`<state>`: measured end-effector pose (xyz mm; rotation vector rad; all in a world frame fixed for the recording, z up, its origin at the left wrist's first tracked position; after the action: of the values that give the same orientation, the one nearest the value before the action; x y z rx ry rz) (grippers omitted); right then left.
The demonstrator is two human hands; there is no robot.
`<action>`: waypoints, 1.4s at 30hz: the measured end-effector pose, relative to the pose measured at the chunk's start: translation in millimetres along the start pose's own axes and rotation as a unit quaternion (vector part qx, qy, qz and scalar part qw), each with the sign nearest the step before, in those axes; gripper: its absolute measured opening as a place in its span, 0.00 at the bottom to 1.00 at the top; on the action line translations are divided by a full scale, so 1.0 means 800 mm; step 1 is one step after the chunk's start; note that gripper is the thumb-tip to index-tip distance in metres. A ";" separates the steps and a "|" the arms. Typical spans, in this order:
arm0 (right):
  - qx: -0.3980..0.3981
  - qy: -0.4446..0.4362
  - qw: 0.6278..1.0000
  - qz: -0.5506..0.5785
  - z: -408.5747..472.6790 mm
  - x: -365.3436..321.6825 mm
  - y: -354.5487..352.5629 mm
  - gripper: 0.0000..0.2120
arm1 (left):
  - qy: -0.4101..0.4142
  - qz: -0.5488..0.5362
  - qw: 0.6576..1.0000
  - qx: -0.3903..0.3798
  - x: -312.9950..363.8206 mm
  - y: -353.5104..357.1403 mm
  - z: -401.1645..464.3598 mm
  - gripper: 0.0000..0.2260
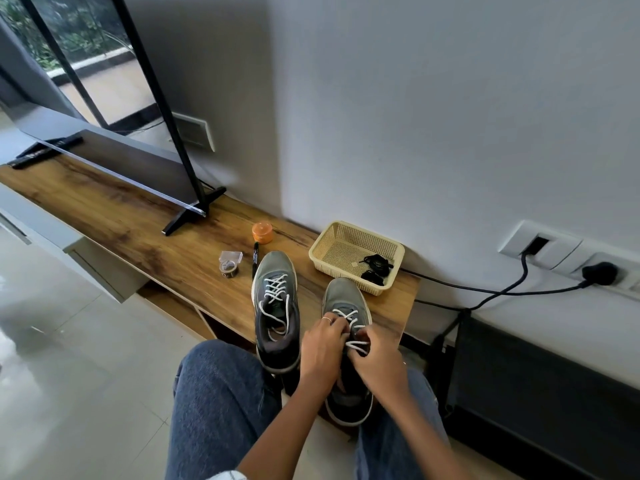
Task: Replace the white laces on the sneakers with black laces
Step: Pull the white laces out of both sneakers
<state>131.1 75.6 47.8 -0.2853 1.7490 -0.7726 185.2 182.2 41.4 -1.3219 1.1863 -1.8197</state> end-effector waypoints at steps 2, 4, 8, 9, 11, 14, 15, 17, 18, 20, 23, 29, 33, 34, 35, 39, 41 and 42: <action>-0.002 0.003 1.000 -0.012 0.000 0.008 0.003 0.09 | -0.009 -0.026 1.000 0.003 0.000 -0.001 -0.002 0.05; 0.001 0.008 1.000 -0.016 0.003 0.015 0.001 0.10 | -0.029 -0.052 0.998 0.003 -0.002 -0.003 -0.003 0.05; 0.001 0.026 0.999 -0.027 0.006 0.020 -0.004 0.07 | -0.114 -0.120 0.986 0.004 -0.016 -0.006 -0.008 0.05; 0.000 0.035 0.999 -0.022 0.006 0.022 -0.004 0.05 | -0.151 -0.149 0.977 0.012 -0.024 -0.007 -0.012 0.05; -0.007 0.048 0.999 -0.016 0.005 0.025 -0.003 0.03 | -0.226 -0.215 0.949 0.037 -0.042 -0.010 -0.021 0.04; -0.035 0.051 0.998 0.005 0.008 0.028 0.003 0.04 | -0.240 -0.227 0.943 0.049 -0.045 -0.012 -0.026 0.02; -0.048 0.054 0.997 0.022 0.008 0.028 0.004 0.06 | -0.223 -0.215 0.950 0.049 -0.040 -0.014 -0.025 0.02; -0.048 0.042 0.996 0.055 0.006 0.023 0.002 0.11 | -0.171 -0.179 0.967 0.053 -0.028 -0.017 -0.021 0.06; -0.026 0.027 0.997 0.070 0.005 0.018 -0.005 0.13 | -0.141 -0.156 0.976 0.053 -0.022 -0.017 -0.019 0.09; 0.040 0.008 0.993 0.111 0.001 0.011 -0.025 0.17 | -0.090 -0.105 0.989 0.054 -0.010 -0.017 -0.015 0.12; 0.105 -0.006 0.981 0.164 0.003 0.008 -0.051 0.19 | -0.062 -0.057 0.995 0.059 0.000 -0.016 -0.014 0.06; 0.110 0.026 0.969 0.219 0.013 0.016 -0.056 0.13 | -0.085 -0.020 0.996 0.031 -0.004 -0.009 -0.016 0.06; 0.072 0.064 0.982 0.164 0.021 0.030 -0.038 0.22 | -0.081 0.002 0.996 0.028 -0.004 -0.011 -0.017 0.07; 0.057 0.068 0.987 0.131 0.023 0.032 -0.032 0.20 | -0.080 0.008 0.996 0.025 -0.004 -0.011 -0.016 0.08; 0.044 0.055 0.993 0.097 0.024 0.029 -0.028 0.16 | -0.080 0.014 0.996 0.020 -0.004 -0.010 -0.014 0.08; -0.015 0.017 0.998 -0.053 0.019 0.020 -0.003 0.06 | -0.074 0.003 0.997 0.014 -0.004 -0.009 -0.010 0.07; -0.017 0.004 0.998 -0.065 0.014 0.016 -0.001 0.07 | -0.063 0.001 0.998 0.011 -0.001 -0.008 -0.010 0.08; -0.014 0.005 0.999 -0.046 0.012 0.015 -0.001 0.07 | -0.058 -0.008 0.998 0.011 0.000 -0.008 -0.010 0.07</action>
<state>135.7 64.7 37.7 -0.3834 1.7675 -0.8185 177.9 187.2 46.2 -1.4077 1.0948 -1.7364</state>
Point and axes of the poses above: each hand's wrist, its own z-axis towards the middle knuckle, its own y-axis out of the palm, x = y × z, the point moved 9 cm from there along z, towards the middle knuckle, and after that the axes turned 6 degrees about z, right-handed, at the moved point
